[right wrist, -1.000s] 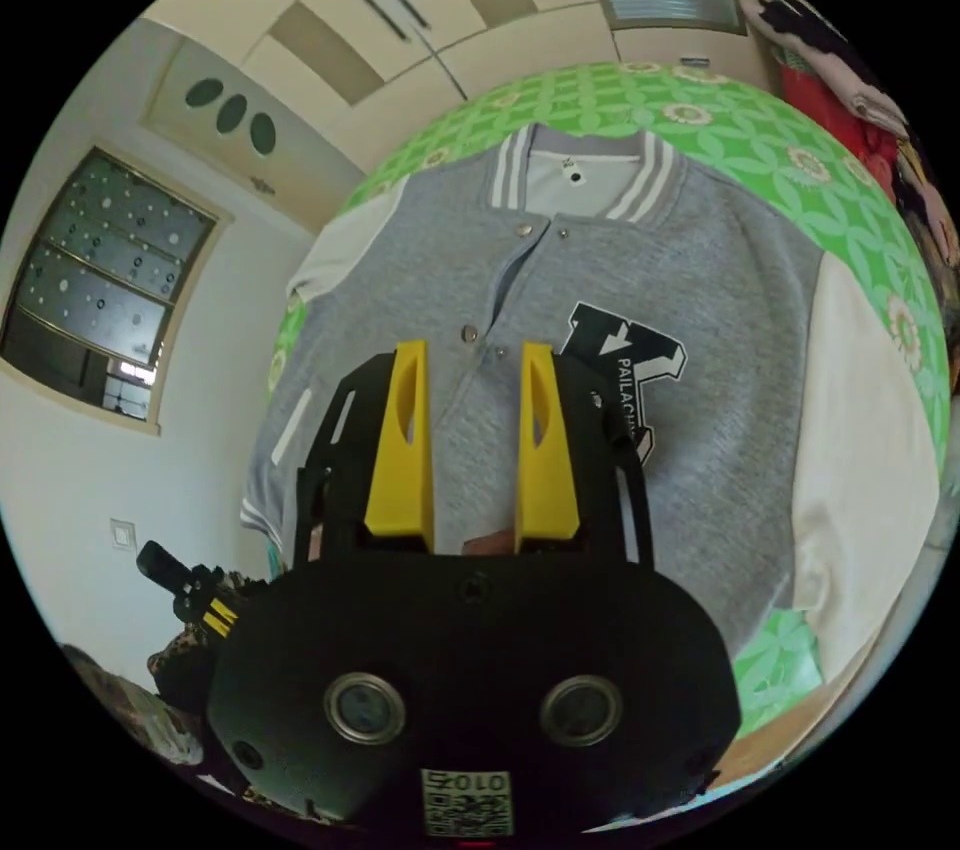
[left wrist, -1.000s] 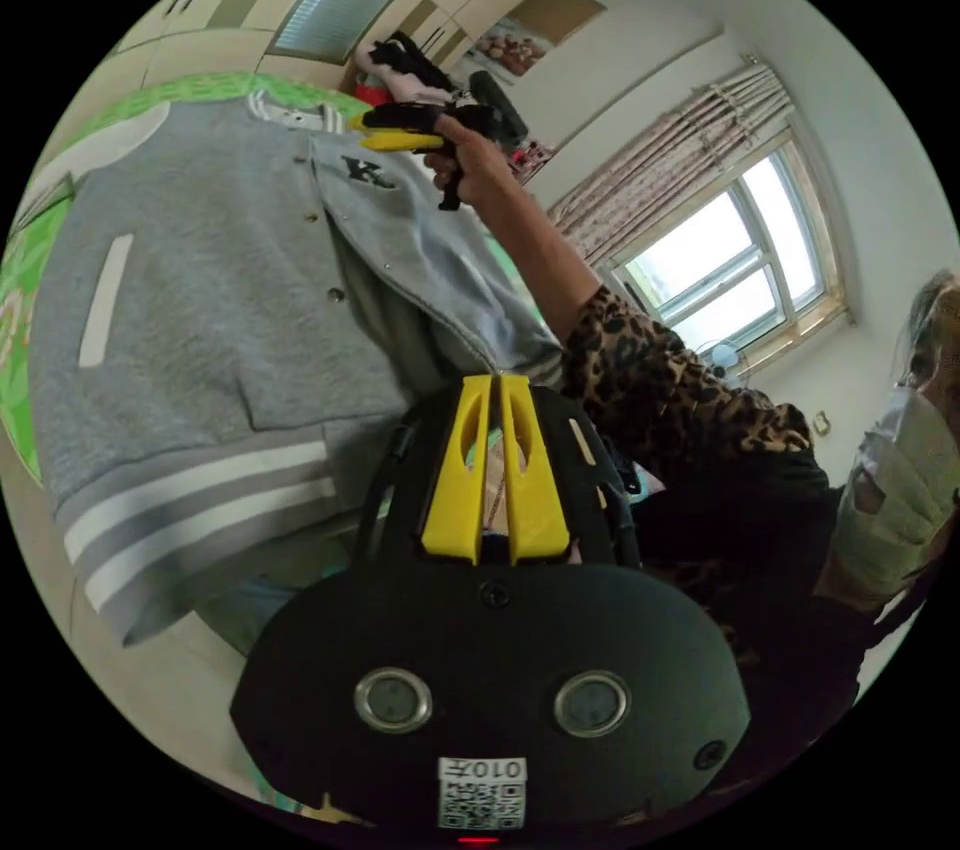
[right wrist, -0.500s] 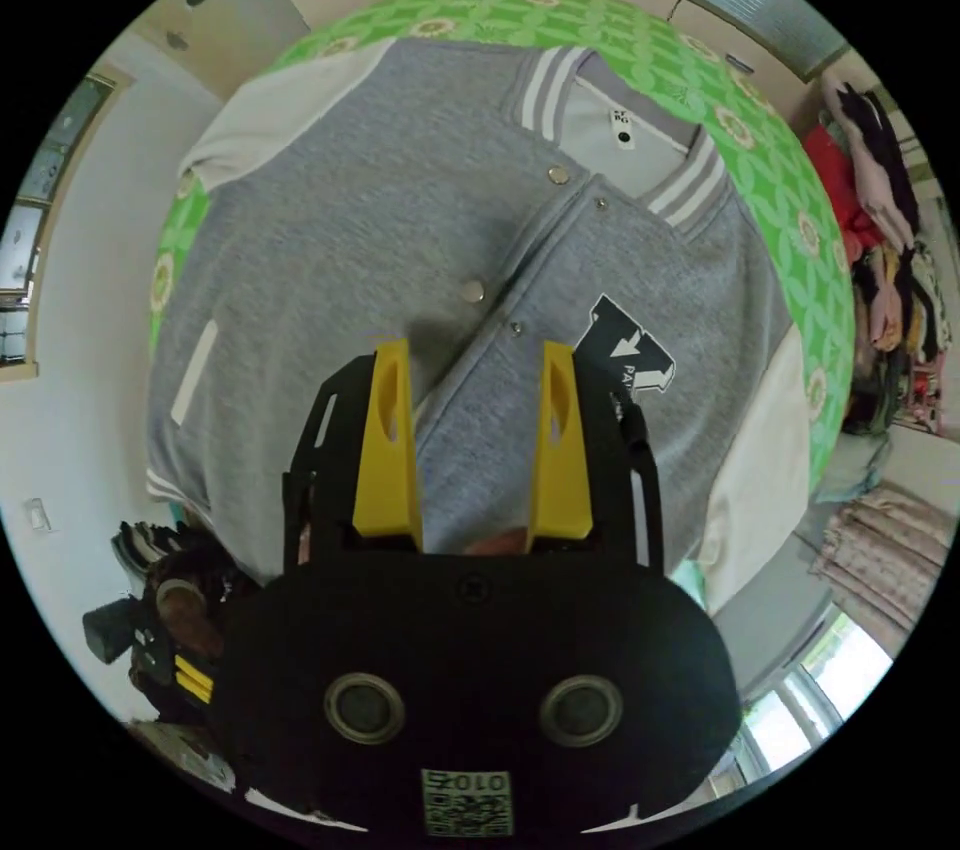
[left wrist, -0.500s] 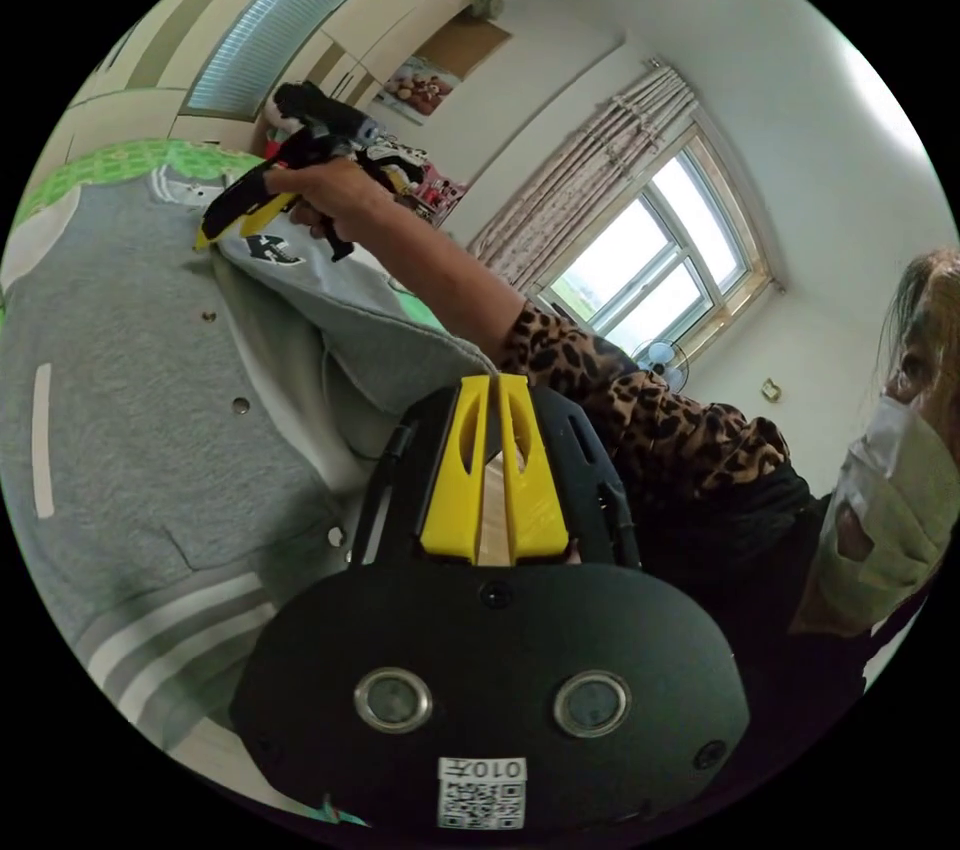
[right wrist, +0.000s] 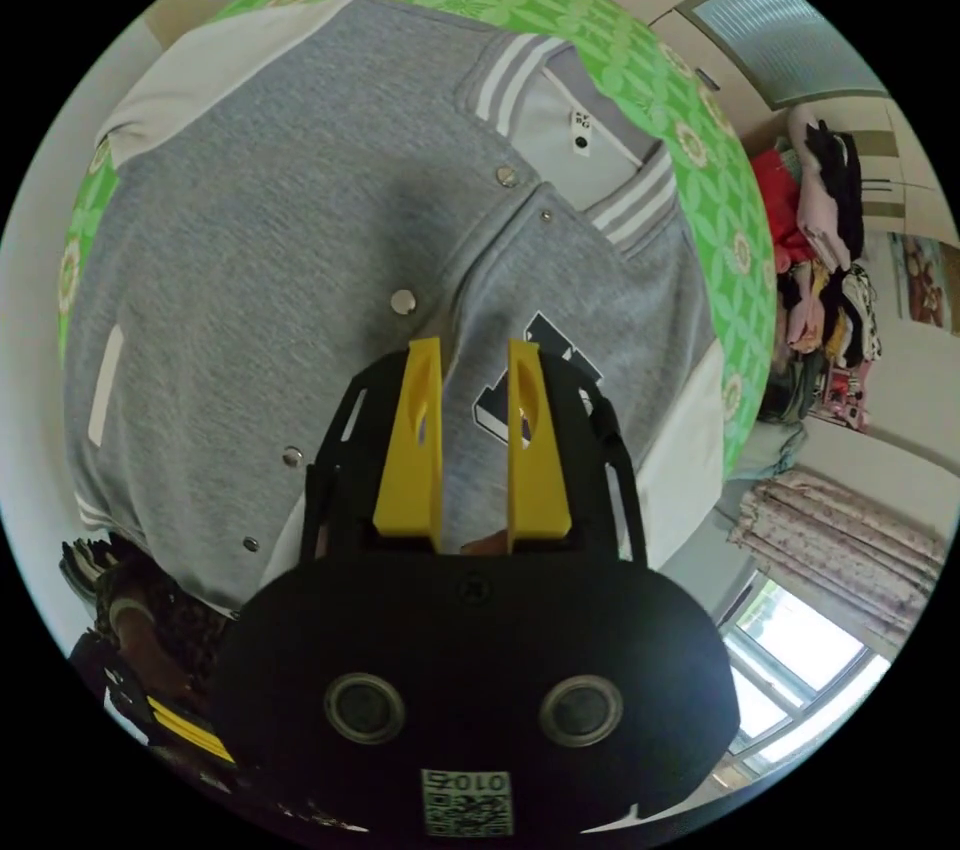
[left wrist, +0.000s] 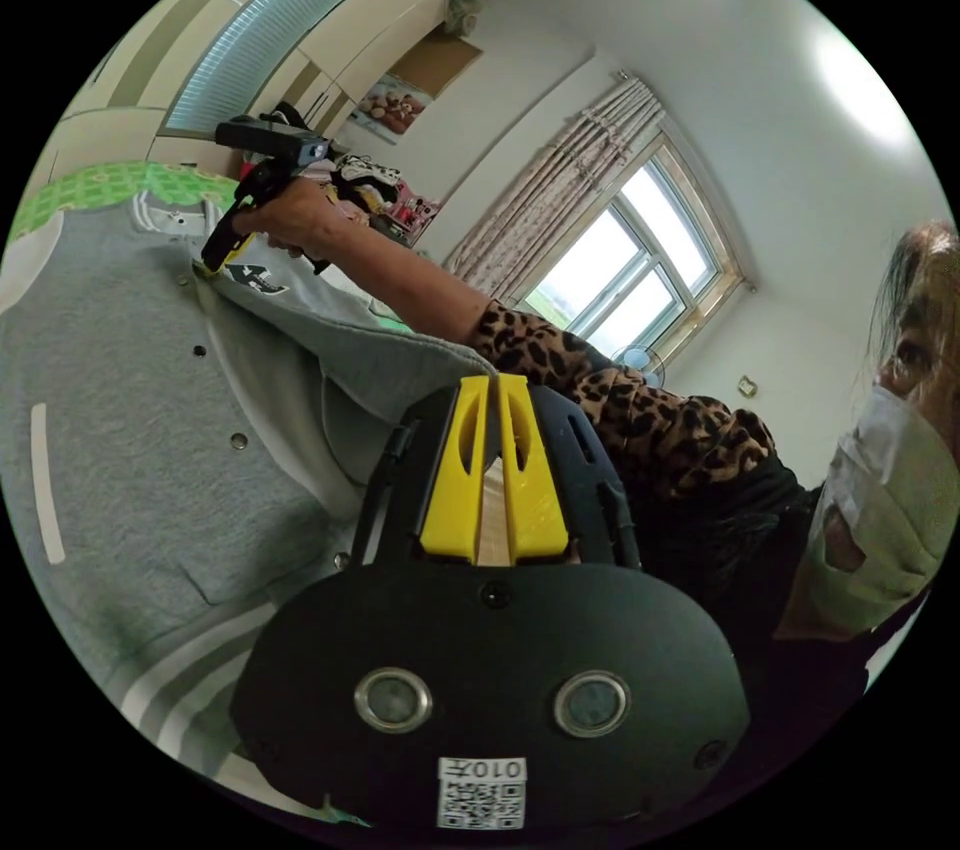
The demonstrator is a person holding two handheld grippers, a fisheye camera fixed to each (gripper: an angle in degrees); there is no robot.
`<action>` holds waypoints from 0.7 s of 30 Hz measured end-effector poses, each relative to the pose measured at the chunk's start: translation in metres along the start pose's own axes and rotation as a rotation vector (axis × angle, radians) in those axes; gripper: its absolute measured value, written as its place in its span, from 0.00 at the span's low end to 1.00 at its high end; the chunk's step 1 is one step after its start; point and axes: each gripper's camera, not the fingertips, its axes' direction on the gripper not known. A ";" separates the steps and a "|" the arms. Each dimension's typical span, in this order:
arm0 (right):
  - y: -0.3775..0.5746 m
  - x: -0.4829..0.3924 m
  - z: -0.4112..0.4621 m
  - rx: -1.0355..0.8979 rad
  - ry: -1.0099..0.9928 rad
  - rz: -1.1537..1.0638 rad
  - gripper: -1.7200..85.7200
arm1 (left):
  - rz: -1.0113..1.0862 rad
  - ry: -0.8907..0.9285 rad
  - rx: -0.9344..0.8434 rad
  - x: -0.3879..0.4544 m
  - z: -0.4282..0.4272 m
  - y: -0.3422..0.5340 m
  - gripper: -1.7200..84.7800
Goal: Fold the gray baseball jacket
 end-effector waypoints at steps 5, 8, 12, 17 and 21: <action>-0.011 -0.024 -0.001 -0.047 0.091 -0.043 0.11 | 0.015 0.004 0.004 0.001 -0.004 -0.002 0.02; -0.007 -0.023 -0.022 0.033 0.177 0.014 0.07 | 0.022 0.012 0.012 -0.001 -0.011 -0.003 0.02; -0.002 -0.015 -0.043 0.073 0.139 0.052 0.07 | 0.002 0.027 0.024 -0.011 -0.020 -0.004 0.02; 0.024 0.009 -0.093 0.260 -0.026 0.151 0.06 | 0.009 0.005 0.058 -0.015 -0.045 -0.001 0.02; 0.021 0.000 -0.086 0.223 -0.020 0.139 0.06 | -0.060 -0.017 0.042 -0.034 -0.060 0.016 0.02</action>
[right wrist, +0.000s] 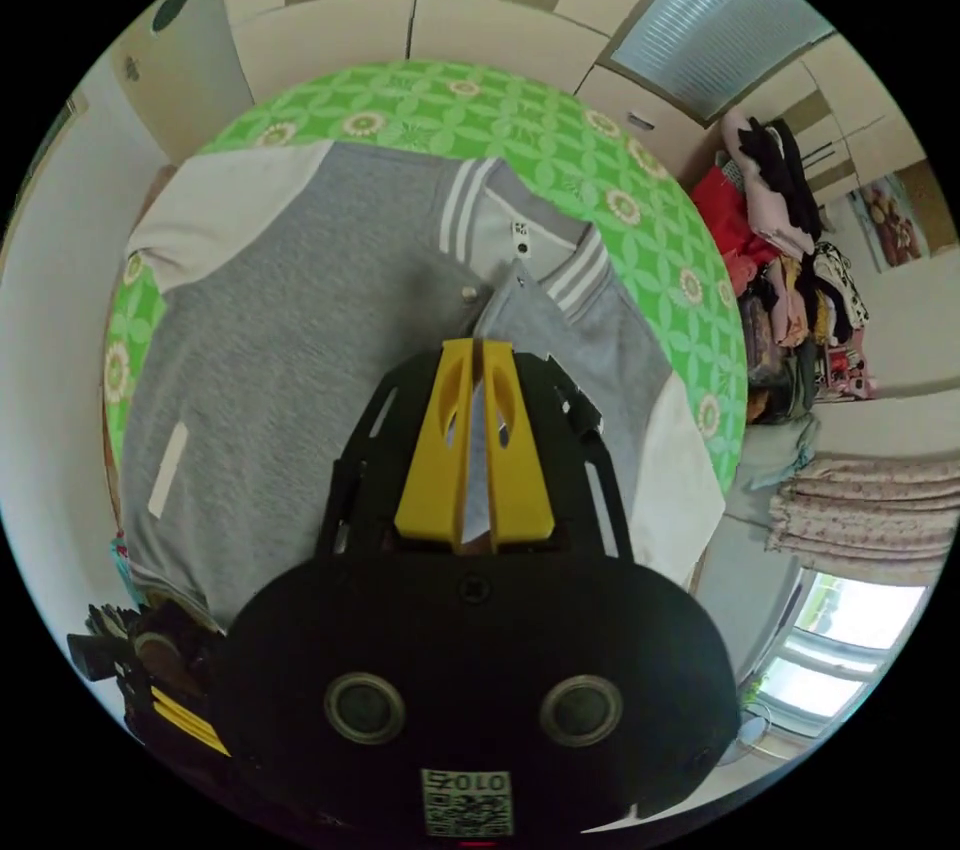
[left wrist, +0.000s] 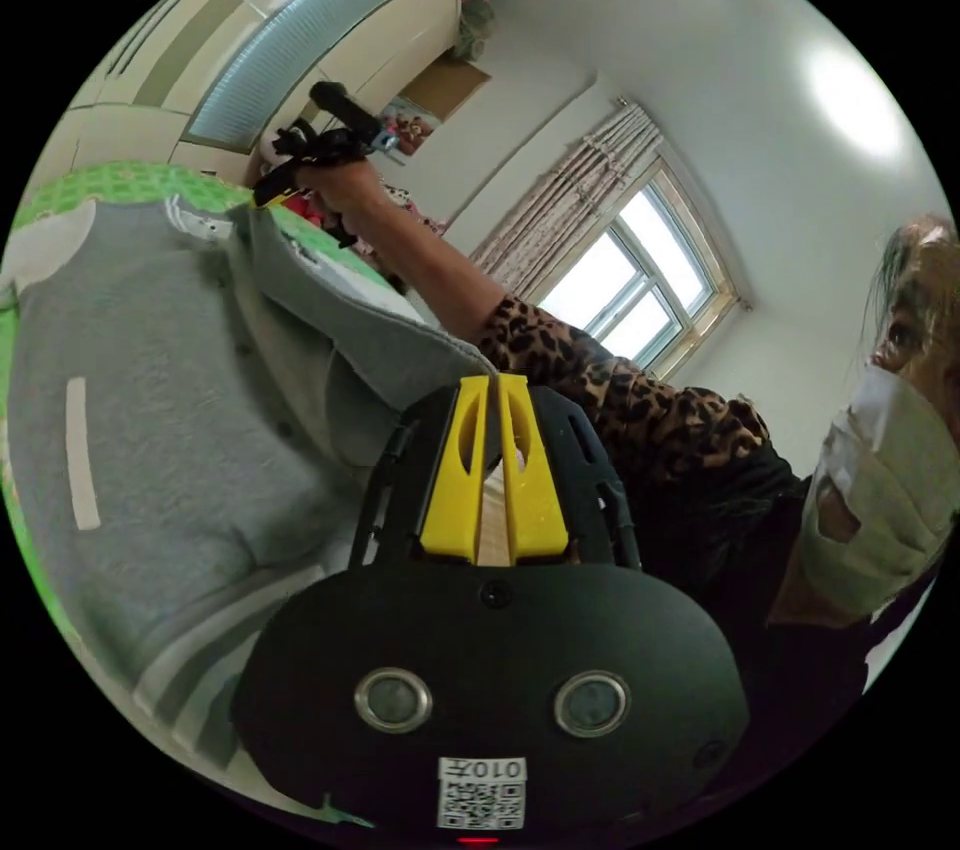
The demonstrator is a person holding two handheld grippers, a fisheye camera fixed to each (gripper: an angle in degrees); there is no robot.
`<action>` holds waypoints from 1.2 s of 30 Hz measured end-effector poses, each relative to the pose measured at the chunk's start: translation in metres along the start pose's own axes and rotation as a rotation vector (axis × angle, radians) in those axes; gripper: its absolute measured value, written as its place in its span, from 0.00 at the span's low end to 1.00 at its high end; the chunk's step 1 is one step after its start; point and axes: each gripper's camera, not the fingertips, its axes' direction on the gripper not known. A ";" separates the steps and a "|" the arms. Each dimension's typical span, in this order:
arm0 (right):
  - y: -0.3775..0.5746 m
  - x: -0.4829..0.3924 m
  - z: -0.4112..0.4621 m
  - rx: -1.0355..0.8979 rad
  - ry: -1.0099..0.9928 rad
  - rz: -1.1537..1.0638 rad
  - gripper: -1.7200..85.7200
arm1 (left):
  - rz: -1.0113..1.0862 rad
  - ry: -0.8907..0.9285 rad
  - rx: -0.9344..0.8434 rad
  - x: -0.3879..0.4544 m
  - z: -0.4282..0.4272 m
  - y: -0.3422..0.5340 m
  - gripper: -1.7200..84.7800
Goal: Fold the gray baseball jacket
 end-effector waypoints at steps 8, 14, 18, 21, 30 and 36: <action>0.015 0.002 0.022 0.033 -0.032 0.014 0.07 | -0.218 0.007 -0.018 -0.053 -0.016 0.040 0.02; 0.043 0.032 -0.015 0.144 -0.103 0.033 0.07 | -0.091 -0.039 0.024 -0.025 -0.034 0.025 0.02; 0.042 0.036 0.043 0.001 -0.177 0.004 0.07 | -0.264 -0.047 -0.030 -0.066 -0.024 0.048 0.02; 0.052 0.056 0.056 0.025 -0.269 0.050 0.08 | -0.349 -0.019 -0.051 -0.085 -0.021 0.065 0.02; 0.109 0.128 0.029 0.192 -0.434 0.106 0.08 | -0.329 -0.124 -0.129 -0.080 -0.020 0.076 0.02; 0.156 0.197 0.026 0.197 -0.661 0.125 0.05 | -0.254 -0.002 -0.151 -0.069 -0.035 0.079 0.02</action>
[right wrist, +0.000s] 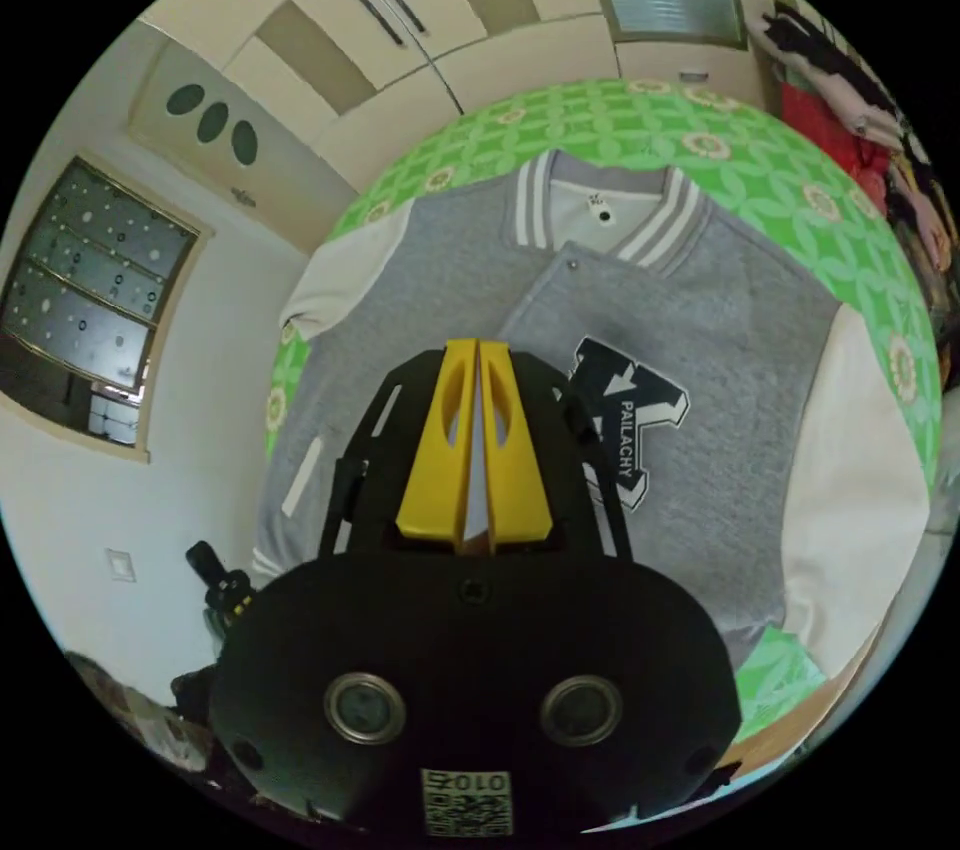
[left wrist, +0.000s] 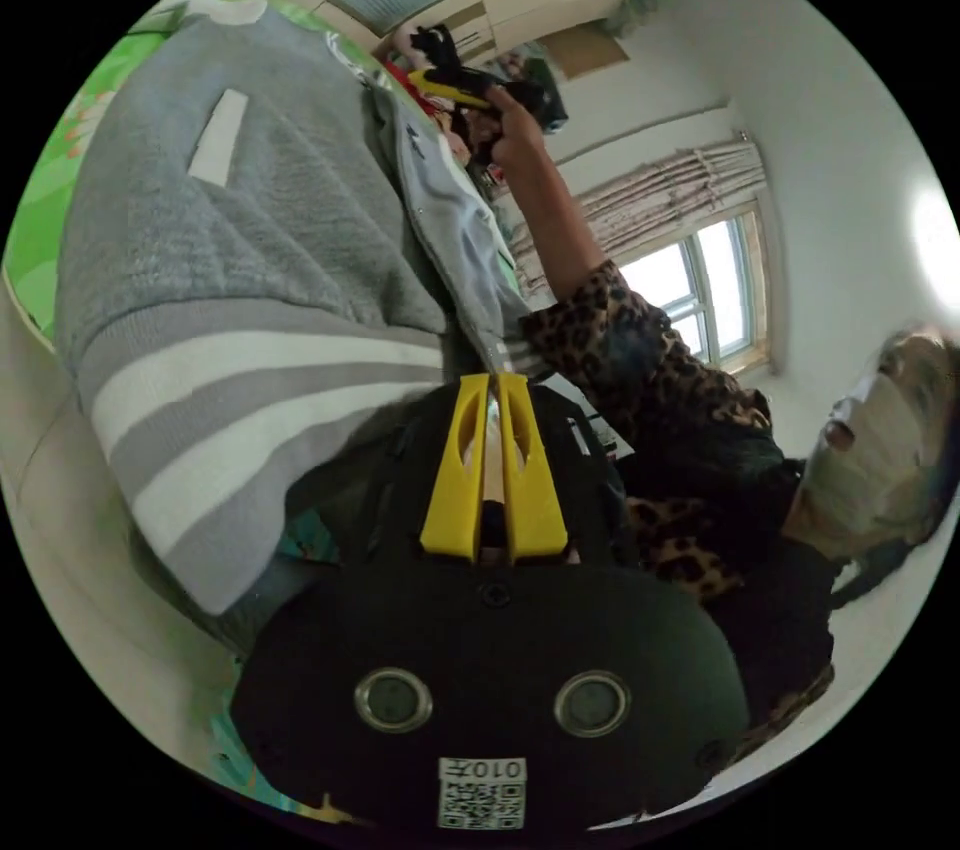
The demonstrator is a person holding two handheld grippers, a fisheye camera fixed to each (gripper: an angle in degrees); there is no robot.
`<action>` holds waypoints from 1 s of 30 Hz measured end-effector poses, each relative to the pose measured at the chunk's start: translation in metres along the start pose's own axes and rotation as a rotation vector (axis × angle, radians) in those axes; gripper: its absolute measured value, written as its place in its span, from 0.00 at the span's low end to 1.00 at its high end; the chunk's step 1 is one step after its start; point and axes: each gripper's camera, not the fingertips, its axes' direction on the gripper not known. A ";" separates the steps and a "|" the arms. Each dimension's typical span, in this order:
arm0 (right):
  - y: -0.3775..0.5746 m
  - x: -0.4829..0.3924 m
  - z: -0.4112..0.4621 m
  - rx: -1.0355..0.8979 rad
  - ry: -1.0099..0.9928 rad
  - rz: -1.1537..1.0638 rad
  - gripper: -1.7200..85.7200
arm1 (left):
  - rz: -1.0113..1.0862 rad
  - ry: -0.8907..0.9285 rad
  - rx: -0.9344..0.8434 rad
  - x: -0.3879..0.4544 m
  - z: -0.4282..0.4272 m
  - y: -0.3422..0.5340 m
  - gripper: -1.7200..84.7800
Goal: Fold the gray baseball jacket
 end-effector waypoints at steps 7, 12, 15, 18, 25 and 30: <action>0.086 0.056 -0.033 -0.027 -0.195 0.021 0.05 | 0.177 -0.176 0.178 0.061 -0.034 0.000 0.02; 0.176 0.068 -0.070 -0.058 -0.164 -0.035 0.06 | 0.171 -0.331 0.012 0.059 0.042 -0.054 0.02; 0.248 0.090 -0.103 -0.031 -0.037 0.034 0.07 | 0.092 -0.355 -0.016 0.032 0.064 -0.045 0.02; 0.323 0.117 -0.132 0.042 -0.057 0.116 0.11 | 0.049 -0.286 -0.021 0.022 0.062 -0.042 0.02; 0.434 0.136 -0.136 0.137 -0.339 0.157 0.18 | 0.117 -0.408 -0.076 0.046 0.078 -0.039 0.02; 0.468 0.146 -0.163 0.235 -0.200 0.244 0.17 | 0.099 -0.413 -0.080 0.048 0.080 -0.038 0.02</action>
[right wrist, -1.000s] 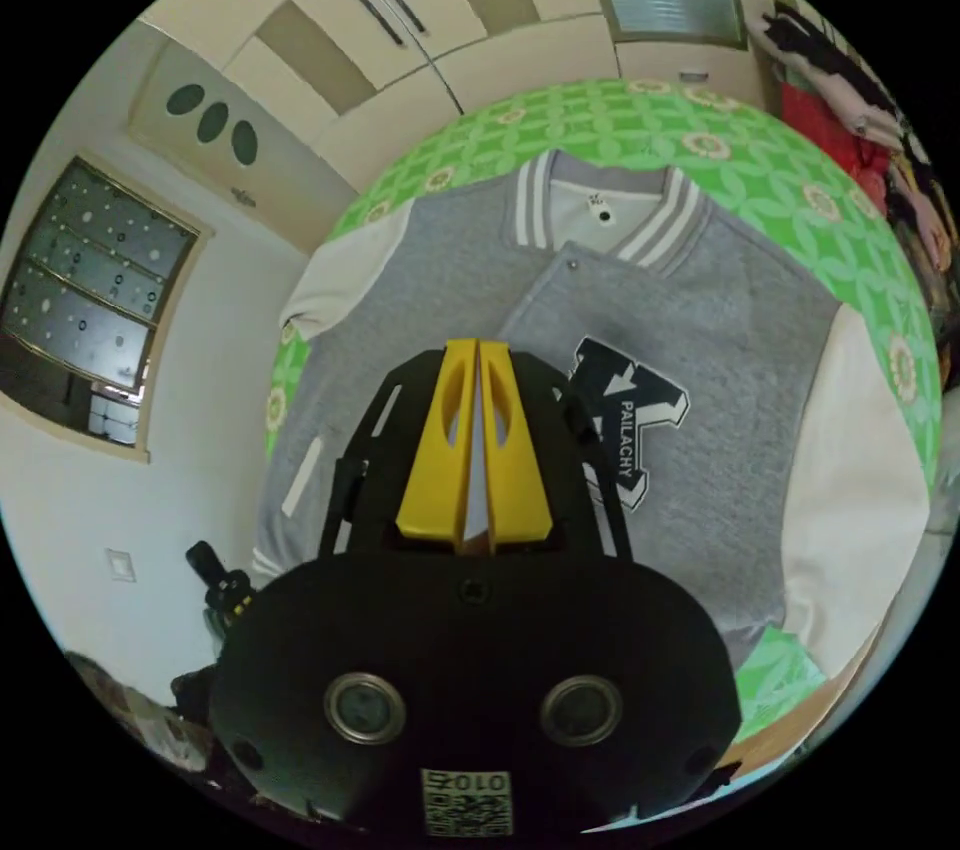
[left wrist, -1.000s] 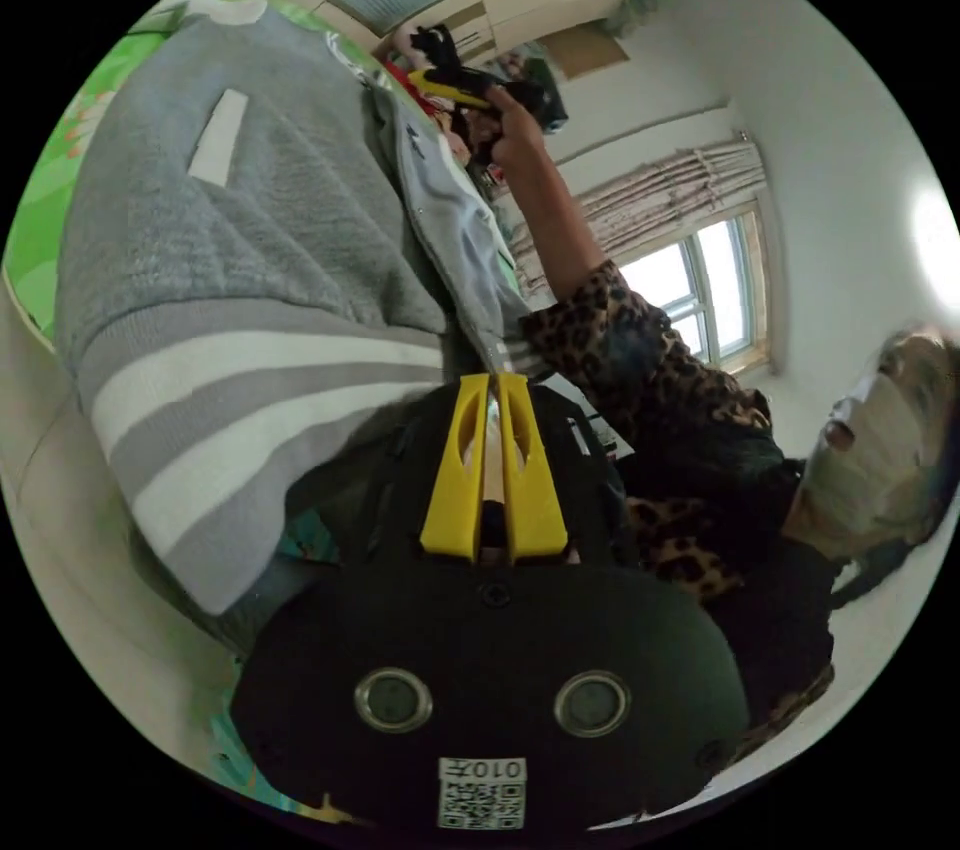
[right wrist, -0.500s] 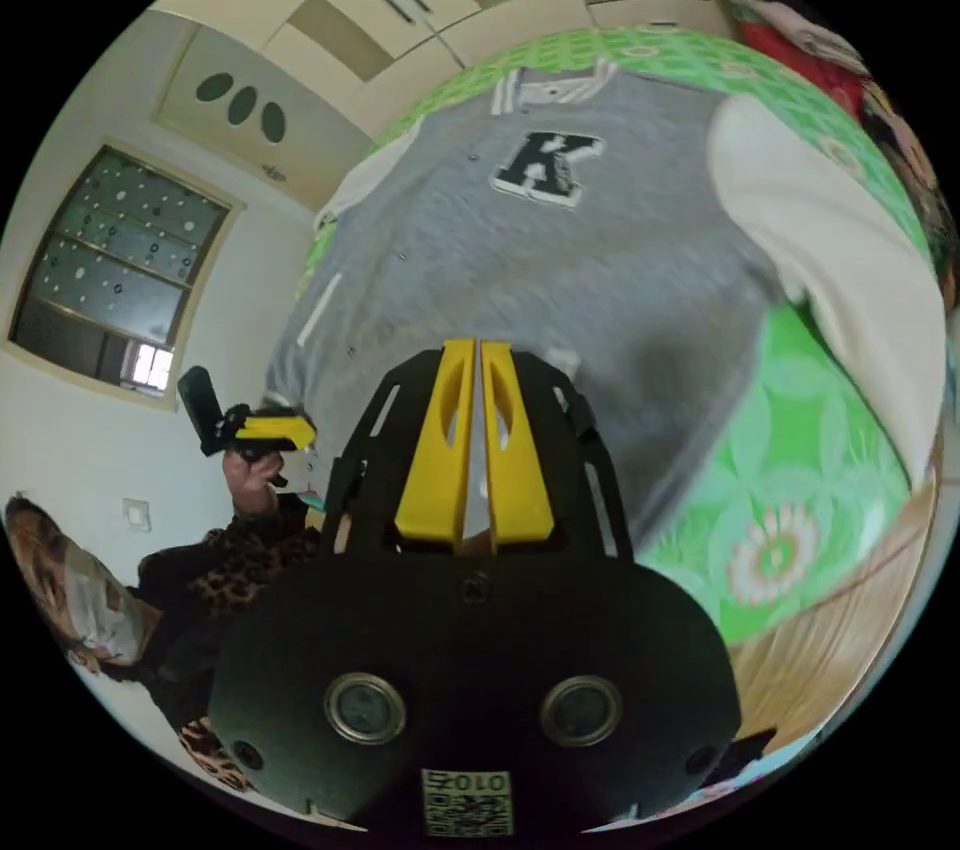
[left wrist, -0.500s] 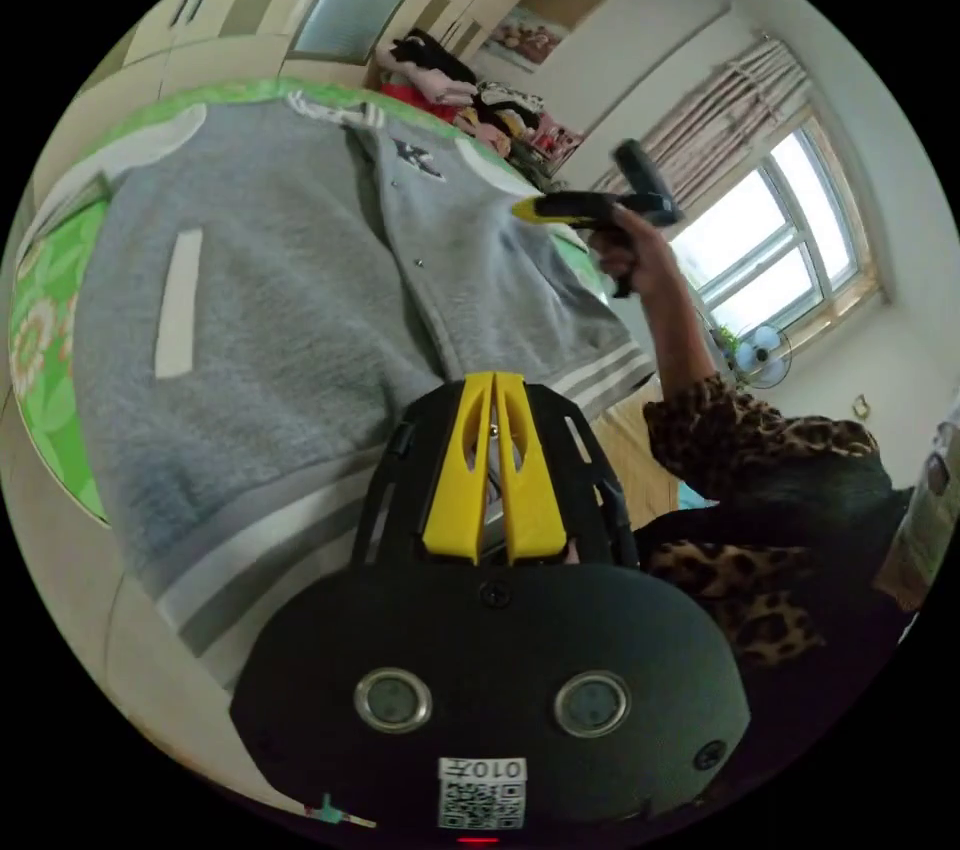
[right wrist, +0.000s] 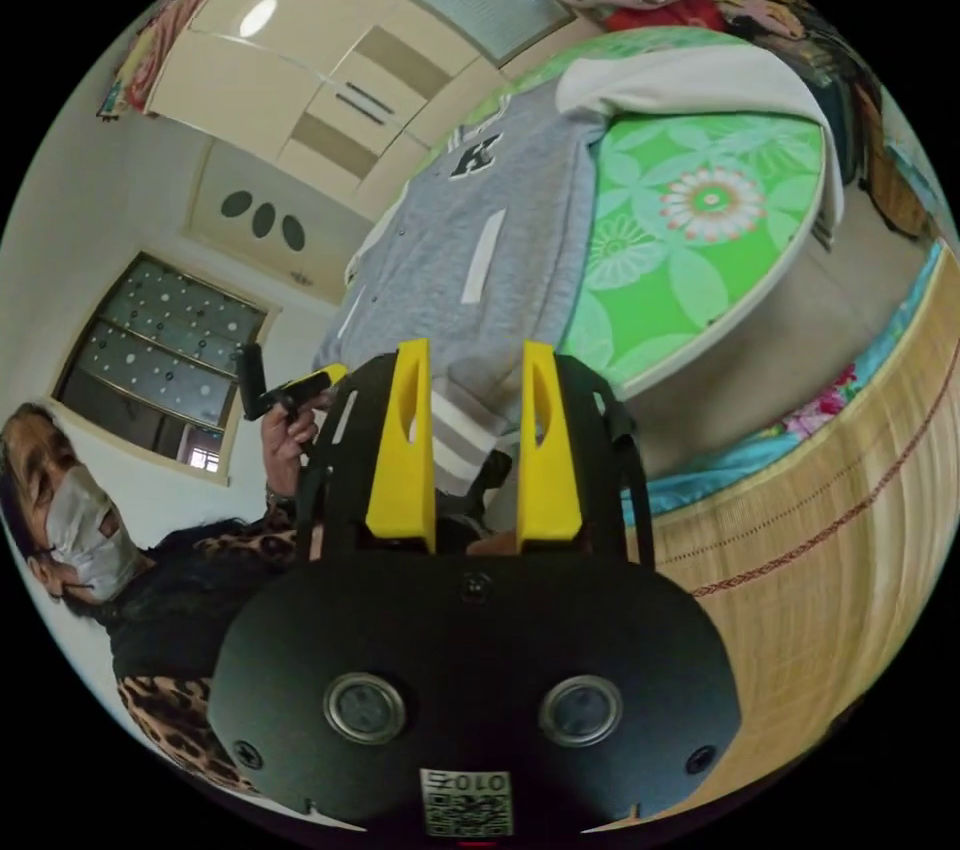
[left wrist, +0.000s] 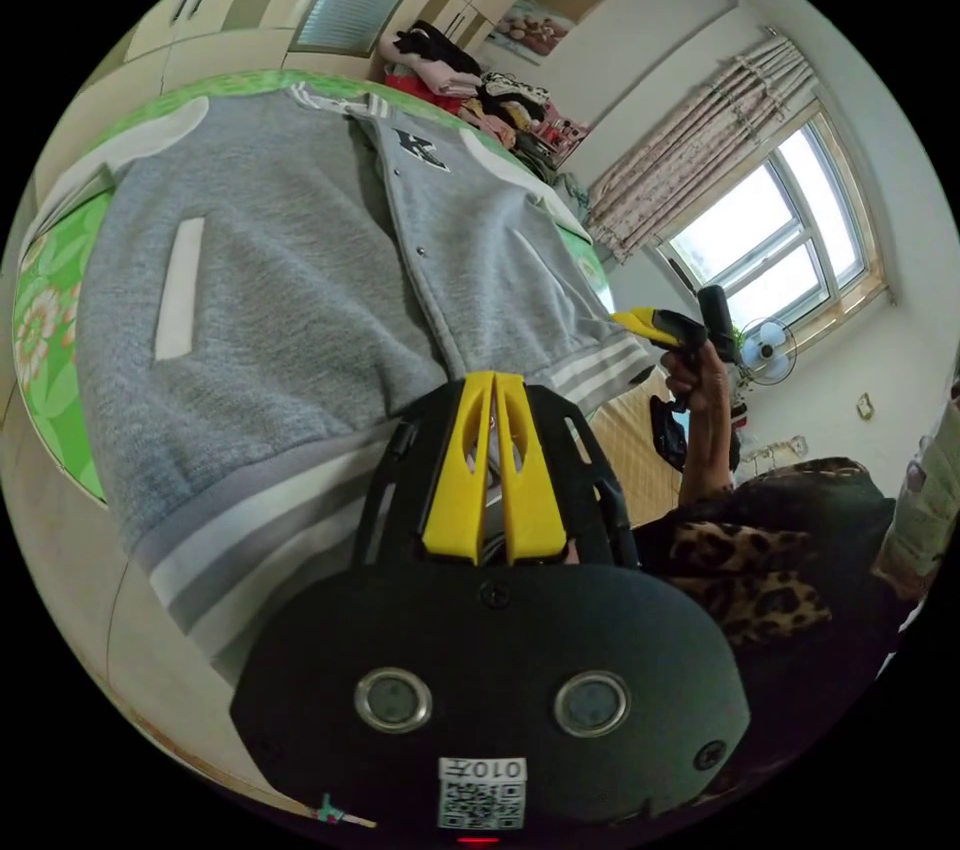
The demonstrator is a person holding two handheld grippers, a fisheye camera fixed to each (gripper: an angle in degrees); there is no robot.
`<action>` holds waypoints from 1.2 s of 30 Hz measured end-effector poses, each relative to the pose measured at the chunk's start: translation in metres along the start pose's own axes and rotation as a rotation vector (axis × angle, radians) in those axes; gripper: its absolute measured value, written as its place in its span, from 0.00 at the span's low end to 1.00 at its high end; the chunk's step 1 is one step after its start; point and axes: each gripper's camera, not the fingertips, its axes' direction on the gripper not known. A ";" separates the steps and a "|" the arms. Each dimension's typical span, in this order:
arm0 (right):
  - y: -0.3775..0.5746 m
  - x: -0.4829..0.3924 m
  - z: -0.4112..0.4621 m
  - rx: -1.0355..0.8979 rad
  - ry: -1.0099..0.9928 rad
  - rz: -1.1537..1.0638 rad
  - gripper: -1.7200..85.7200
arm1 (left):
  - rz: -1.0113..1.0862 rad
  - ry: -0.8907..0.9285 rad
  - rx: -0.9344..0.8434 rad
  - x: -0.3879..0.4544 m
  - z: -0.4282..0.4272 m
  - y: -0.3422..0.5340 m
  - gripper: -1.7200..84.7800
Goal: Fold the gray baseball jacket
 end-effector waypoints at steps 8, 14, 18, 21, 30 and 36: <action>0.037 0.020 -0.039 0.202 0.056 0.052 0.17 | -0.025 0.009 -0.005 -0.001 0.002 0.003 0.02; 0.036 0.016 -0.003 0.037 -0.048 -0.017 0.15 | -0.024 0.013 -0.015 -0.005 0.004 0.000 0.02; 0.035 0.006 -0.029 0.064 -0.102 -0.107 0.09 | -0.014 -0.007 -0.034 -0.004 0.001 -0.002 0.02; 0.041 0.027 -0.042 0.108 -0.159 -0.056 0.07 | -0.002 0.020 -0.037 -0.004 0.005 -0.002 0.02; 0.037 0.073 -0.047 0.009 -0.193 0.023 0.07 | 0.185 0.227 -0.181 0.003 0.003 -0.021 0.02; -0.040 0.045 -0.088 0.301 -0.281 -0.172 0.06 | 0.110 0.013 0.016 -0.024 -0.019 -0.077 0.02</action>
